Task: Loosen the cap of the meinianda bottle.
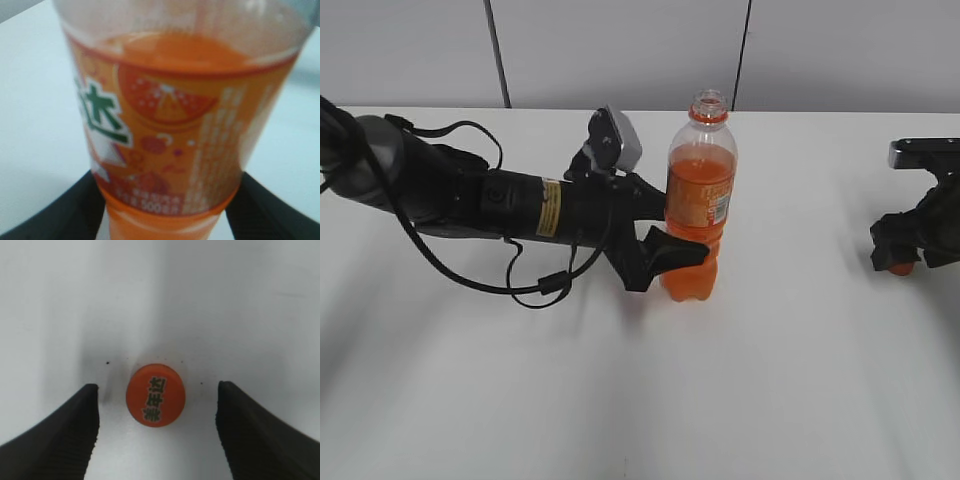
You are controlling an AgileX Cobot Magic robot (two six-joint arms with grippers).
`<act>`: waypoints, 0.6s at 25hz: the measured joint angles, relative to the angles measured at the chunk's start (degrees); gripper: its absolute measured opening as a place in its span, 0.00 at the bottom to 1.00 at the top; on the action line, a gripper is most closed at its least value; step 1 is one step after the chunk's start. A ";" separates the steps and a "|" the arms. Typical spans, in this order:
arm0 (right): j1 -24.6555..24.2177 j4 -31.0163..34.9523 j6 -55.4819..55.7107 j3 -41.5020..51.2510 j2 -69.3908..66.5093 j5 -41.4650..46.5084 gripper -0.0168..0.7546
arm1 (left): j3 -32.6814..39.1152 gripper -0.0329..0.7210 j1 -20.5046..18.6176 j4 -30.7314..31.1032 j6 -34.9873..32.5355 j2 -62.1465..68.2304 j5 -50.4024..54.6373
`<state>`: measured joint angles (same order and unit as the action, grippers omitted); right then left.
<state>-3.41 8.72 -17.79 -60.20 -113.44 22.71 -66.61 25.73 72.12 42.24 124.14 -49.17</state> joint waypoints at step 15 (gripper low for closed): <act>0.00 1.03 -1.36 0.07 3.56 3.54 0.74 | 0.00 0.82 -2.94 3.63 0.16 0.00 -0.01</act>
<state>-3.41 9.75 -19.15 -60.14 -109.87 26.25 -66.61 22.79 75.75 42.40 124.14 -49.18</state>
